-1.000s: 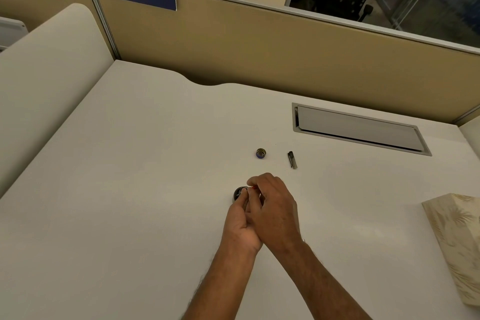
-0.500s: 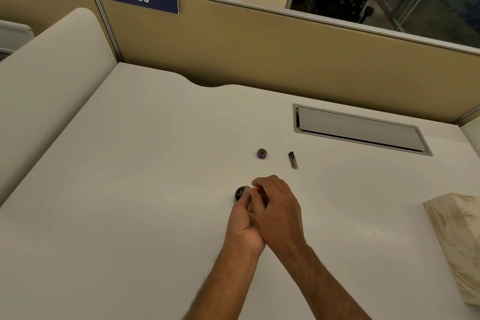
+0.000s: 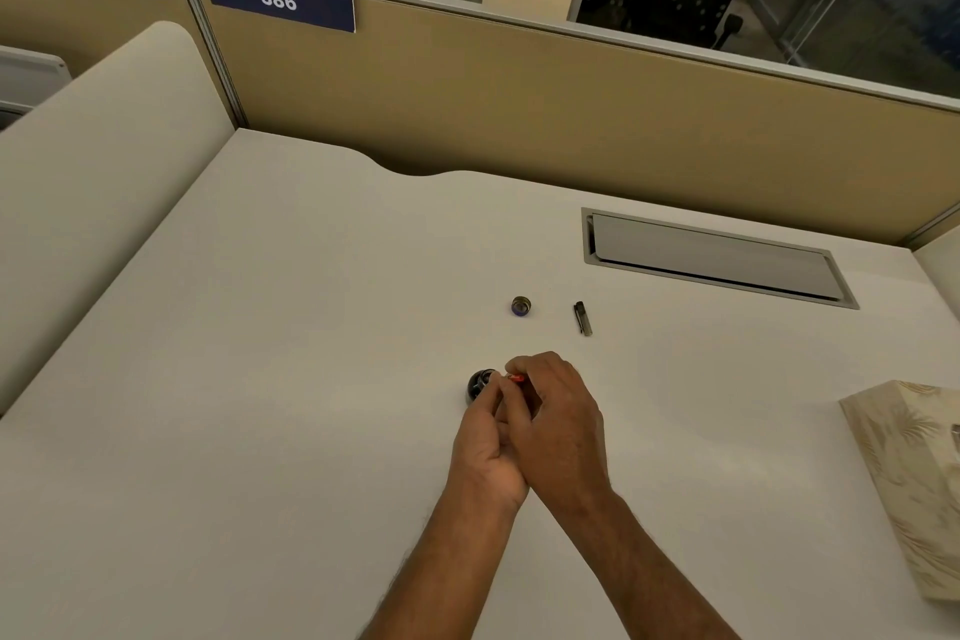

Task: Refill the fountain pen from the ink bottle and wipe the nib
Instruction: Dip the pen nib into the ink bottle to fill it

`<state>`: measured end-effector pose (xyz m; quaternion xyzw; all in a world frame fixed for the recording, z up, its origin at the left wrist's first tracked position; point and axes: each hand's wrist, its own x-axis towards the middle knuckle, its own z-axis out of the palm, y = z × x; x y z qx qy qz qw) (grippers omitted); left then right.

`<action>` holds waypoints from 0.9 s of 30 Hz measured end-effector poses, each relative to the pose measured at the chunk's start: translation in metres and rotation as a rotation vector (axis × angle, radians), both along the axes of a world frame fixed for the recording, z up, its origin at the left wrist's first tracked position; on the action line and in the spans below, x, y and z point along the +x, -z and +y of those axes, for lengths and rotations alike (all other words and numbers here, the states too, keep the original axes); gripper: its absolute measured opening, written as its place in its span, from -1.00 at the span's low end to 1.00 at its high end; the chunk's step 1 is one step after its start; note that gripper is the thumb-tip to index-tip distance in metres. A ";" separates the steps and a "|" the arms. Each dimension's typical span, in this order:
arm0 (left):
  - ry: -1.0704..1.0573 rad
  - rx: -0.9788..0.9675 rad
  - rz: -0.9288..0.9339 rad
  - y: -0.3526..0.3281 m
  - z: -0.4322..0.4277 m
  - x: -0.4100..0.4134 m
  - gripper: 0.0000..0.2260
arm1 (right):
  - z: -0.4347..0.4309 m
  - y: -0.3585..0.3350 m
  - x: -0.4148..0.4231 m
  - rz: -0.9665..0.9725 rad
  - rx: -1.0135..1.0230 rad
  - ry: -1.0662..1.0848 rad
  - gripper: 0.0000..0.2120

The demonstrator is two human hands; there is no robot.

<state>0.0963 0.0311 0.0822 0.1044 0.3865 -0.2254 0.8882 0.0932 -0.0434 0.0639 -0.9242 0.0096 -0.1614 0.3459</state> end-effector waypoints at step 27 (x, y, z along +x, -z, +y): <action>0.193 0.602 -0.278 0.021 -0.005 -0.018 -0.83 | -0.008 0.003 -0.037 0.100 0.375 0.163 -0.84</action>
